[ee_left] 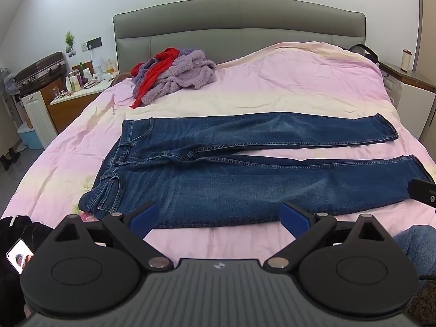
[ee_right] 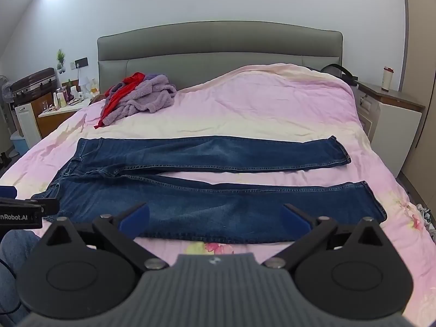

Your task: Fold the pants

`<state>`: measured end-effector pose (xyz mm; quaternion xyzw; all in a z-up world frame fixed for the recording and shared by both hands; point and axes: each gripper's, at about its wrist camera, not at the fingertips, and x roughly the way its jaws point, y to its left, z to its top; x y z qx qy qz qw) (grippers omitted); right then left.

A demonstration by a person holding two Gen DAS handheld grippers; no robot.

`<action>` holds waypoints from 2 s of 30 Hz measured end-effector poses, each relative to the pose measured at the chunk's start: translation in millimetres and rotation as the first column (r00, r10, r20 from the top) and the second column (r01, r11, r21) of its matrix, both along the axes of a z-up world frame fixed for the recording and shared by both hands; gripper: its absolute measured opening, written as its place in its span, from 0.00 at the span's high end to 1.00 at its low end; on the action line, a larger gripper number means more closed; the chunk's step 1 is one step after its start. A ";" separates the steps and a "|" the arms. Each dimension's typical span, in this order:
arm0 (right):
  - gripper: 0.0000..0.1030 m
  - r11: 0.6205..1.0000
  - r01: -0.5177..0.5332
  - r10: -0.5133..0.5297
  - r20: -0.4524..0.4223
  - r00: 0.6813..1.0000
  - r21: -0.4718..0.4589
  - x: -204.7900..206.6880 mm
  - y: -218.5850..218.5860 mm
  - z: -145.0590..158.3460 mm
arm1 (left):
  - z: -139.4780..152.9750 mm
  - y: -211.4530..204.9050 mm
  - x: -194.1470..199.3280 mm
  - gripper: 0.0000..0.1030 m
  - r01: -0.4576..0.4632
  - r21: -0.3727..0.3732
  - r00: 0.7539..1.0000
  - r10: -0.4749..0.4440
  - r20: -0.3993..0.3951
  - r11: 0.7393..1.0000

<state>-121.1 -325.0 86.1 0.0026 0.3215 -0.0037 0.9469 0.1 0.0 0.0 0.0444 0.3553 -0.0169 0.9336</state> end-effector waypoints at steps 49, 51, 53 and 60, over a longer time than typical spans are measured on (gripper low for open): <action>0.05 1.000 0.018 -0.018 0.010 1.000 0.008 2.3 -0.3 3.7 | 5.0 3.4 -0.4 0.00 -0.005 -0.028 1.000 0.004 -0.002 1.000; 0.05 1.000 0.018 -0.019 0.011 1.000 0.007 1.9 0.0 3.7 | 4.8 3.5 -0.4 0.00 -0.005 -0.029 1.000 0.005 -0.003 1.000; 0.05 1.000 0.017 -0.017 0.012 1.000 0.005 2.2 0.5 3.2 | 4.6 3.3 -0.3 0.00 -0.005 -0.032 1.000 0.005 -0.006 0.999; 0.05 1.000 0.022 -0.022 0.011 1.000 0.008 2.4 -0.9 2.8 | 4.0 3.7 -0.6 0.00 -0.006 -0.033 1.000 0.005 -0.008 0.999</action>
